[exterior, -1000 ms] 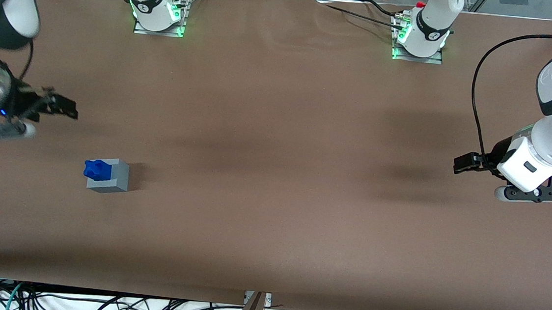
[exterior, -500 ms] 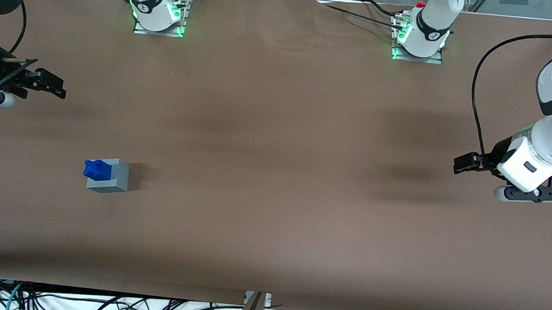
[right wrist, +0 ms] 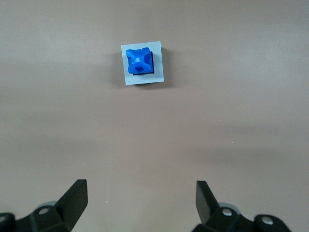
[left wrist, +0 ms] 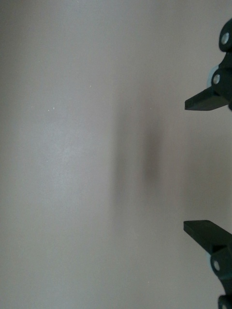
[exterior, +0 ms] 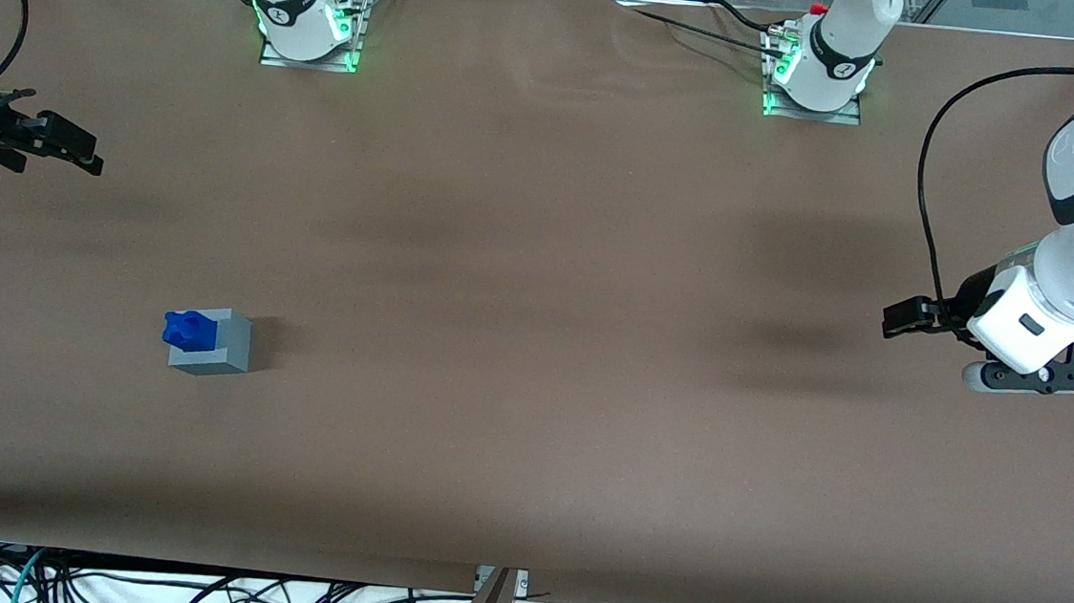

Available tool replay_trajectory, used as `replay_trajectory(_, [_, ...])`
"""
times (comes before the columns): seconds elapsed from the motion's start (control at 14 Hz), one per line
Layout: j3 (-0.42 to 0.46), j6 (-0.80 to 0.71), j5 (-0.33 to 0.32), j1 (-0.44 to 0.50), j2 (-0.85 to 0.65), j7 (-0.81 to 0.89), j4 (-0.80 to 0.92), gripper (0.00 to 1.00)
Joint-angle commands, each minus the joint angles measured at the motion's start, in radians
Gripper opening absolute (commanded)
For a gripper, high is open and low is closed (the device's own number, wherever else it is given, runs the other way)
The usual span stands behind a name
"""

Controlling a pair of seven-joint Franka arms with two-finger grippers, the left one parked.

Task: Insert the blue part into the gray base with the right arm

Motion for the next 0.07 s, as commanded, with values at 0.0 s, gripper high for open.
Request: replay_trajectory(0.0, [0.010,-0.025,0.002,-0.001,0.012,0.012,0.027,0.99])
